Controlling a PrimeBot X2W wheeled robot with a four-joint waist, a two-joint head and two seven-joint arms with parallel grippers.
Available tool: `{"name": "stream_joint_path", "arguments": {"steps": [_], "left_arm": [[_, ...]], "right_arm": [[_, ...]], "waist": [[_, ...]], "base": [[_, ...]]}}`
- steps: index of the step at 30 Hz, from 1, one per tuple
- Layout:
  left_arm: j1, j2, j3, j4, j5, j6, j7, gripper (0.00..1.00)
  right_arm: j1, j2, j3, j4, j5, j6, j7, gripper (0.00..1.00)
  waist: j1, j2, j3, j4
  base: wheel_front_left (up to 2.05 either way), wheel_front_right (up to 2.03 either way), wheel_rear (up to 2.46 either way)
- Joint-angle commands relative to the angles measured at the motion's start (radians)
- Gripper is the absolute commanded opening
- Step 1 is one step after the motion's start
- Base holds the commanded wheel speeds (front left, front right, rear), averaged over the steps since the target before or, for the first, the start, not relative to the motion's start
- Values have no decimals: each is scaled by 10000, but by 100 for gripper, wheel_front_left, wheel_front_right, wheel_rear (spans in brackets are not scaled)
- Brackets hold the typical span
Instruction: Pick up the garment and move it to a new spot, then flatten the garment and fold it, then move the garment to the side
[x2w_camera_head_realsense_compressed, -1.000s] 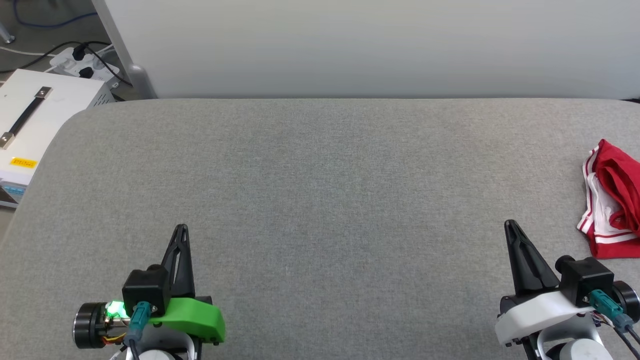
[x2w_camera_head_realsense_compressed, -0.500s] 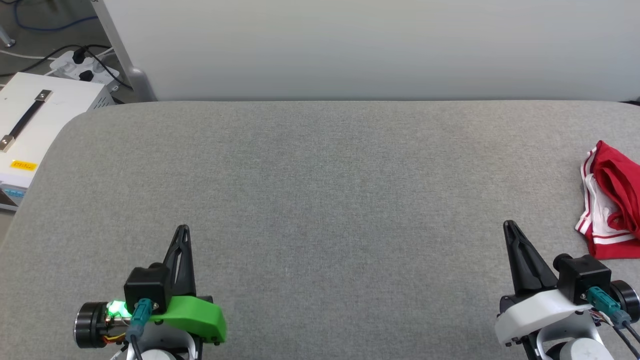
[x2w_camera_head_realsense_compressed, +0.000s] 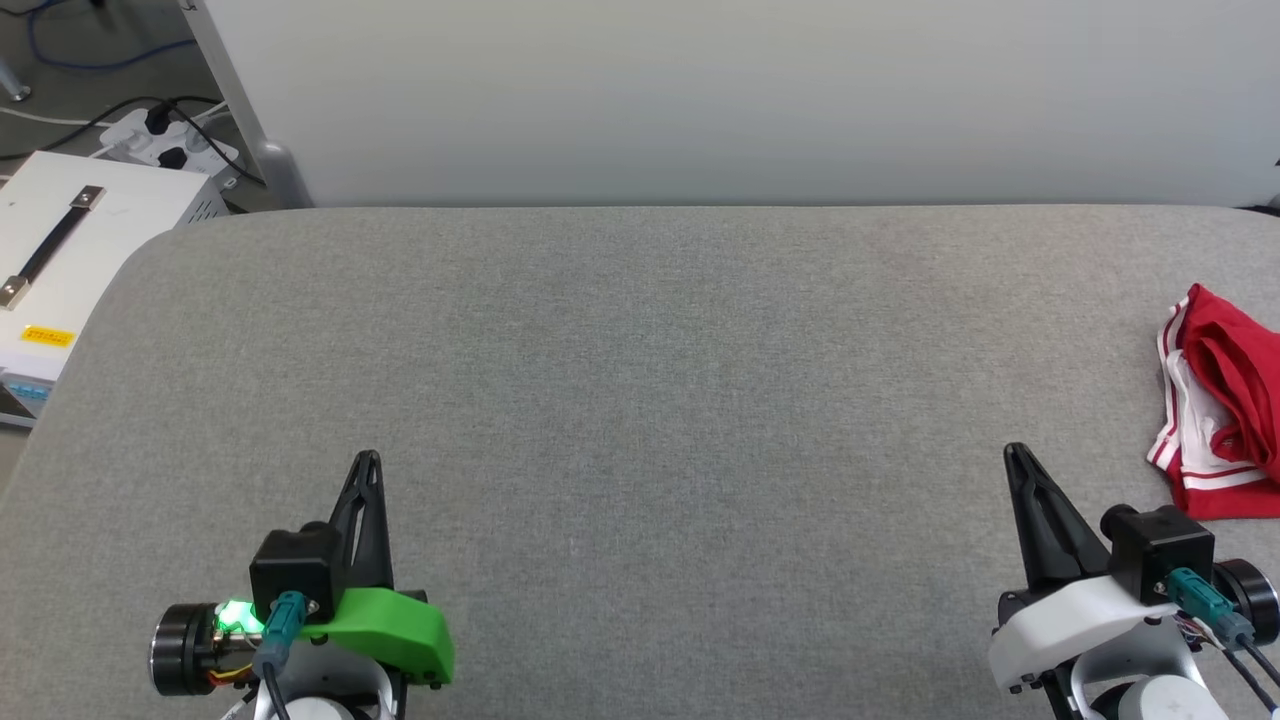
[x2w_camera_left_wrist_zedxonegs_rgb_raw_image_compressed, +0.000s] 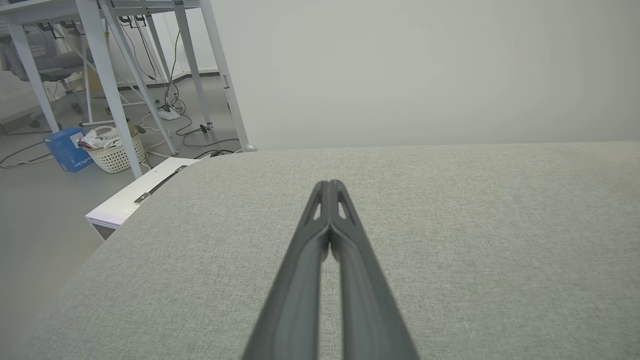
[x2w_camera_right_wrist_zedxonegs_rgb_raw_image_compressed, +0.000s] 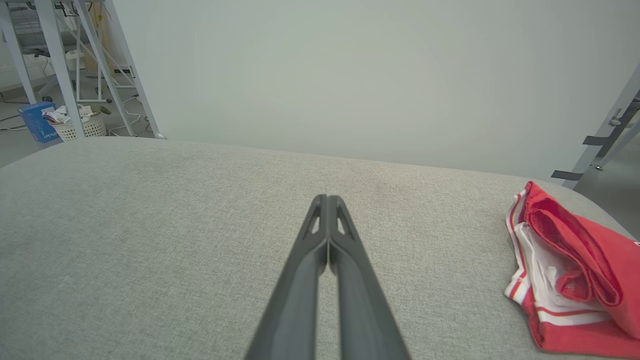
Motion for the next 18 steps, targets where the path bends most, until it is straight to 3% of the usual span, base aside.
{"name": "stream_joint_path", "arguments": {"steps": [1, 18], "left_arm": [[-6, -35, 50, -57, 89, -64, 62, 0], [-8, -90, 103, -148, 149, -105, 404, 0]], "right_arm": [[-18, 31, -31, -90, -111, -4, 70, 0], [-23, 69, -48, -172, -268, -5, 413, 0]], "waist": [[0, 0, -7, -2], [0, 0, -94, -27]], "base": [[0, 0, 0], [0, 0, 0]]}}
